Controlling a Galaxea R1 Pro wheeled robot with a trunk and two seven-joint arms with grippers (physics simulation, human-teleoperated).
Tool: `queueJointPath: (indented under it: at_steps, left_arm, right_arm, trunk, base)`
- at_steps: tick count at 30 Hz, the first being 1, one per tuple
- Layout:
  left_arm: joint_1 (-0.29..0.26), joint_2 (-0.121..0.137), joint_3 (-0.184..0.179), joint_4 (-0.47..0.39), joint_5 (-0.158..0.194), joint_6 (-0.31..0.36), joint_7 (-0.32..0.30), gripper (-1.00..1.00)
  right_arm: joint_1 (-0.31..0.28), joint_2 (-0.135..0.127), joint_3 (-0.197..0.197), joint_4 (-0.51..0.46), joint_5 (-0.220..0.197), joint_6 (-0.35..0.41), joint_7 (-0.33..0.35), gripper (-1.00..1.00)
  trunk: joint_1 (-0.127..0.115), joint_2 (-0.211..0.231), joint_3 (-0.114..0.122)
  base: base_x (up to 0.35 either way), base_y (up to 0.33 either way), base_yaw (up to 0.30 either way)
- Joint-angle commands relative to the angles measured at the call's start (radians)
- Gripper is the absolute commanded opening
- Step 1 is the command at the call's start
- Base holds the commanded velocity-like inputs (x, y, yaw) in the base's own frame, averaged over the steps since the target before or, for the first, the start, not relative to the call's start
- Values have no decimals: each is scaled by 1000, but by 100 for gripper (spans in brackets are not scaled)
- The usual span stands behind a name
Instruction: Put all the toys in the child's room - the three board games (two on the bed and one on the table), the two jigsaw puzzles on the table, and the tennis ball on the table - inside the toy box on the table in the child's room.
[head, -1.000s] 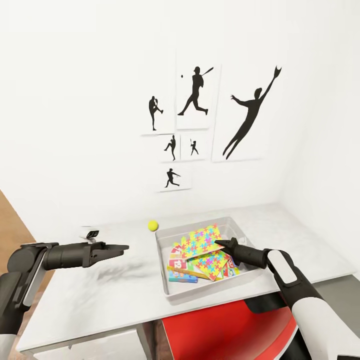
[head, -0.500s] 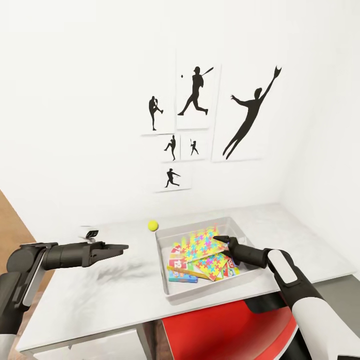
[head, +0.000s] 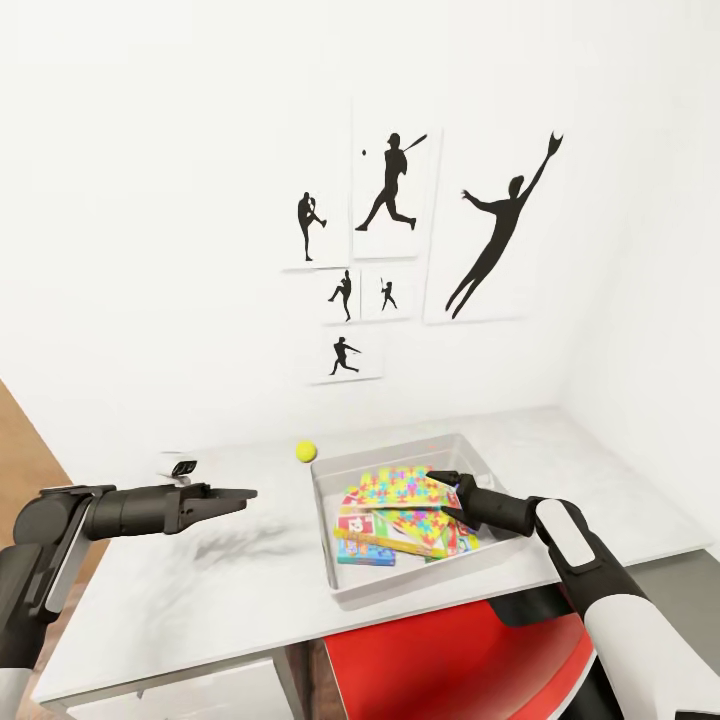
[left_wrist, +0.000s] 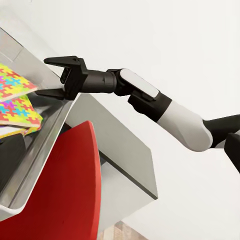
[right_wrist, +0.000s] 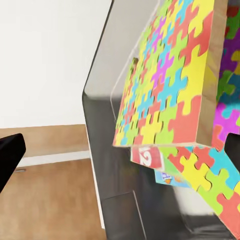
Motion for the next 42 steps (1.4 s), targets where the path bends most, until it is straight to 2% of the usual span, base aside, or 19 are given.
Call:
queueJointPath:
  at_steps: [1,11,27,36,39,42]
  left_arm:
    - [-1,0,0,0,0,11,-4,100]
    - [-1,0,0,0,-1,11,-4,100]
    - [-1,0,0,0,-1,11,-4,100]
    - [-1,0,0,0,-2,11,-4,100]
    - [-1,0,0,0,-1,11,-4,100]
    - [-1,0,1,0,-1,11,-4,100]
  right_arm:
    - [-1,0,-3,0,9,5,9,100]
    - [0,0,-3,-2,9,1,16,100]
    - [4,1,-2,-7,9,0,20,100]
    - [34,0,9,-203,8,3,24,100]
    - [40,0,13,-252,8,3,47,100]
    - [47,0,15,-335,14,2,102,100]
  trunk:
    - [1,-2,-2]
    - [1,-2,0]
    - [1,-2,23]
    - [1,-2,37]
    - [1,-2,42]
    - [1,-2,47]
  base:
    - [0,0,0]
    - [0,0,-8]
    - [0,0,-116]
    - [-79,63,-35]
    - [-54,40,-2]
    - [-17,13,-1]
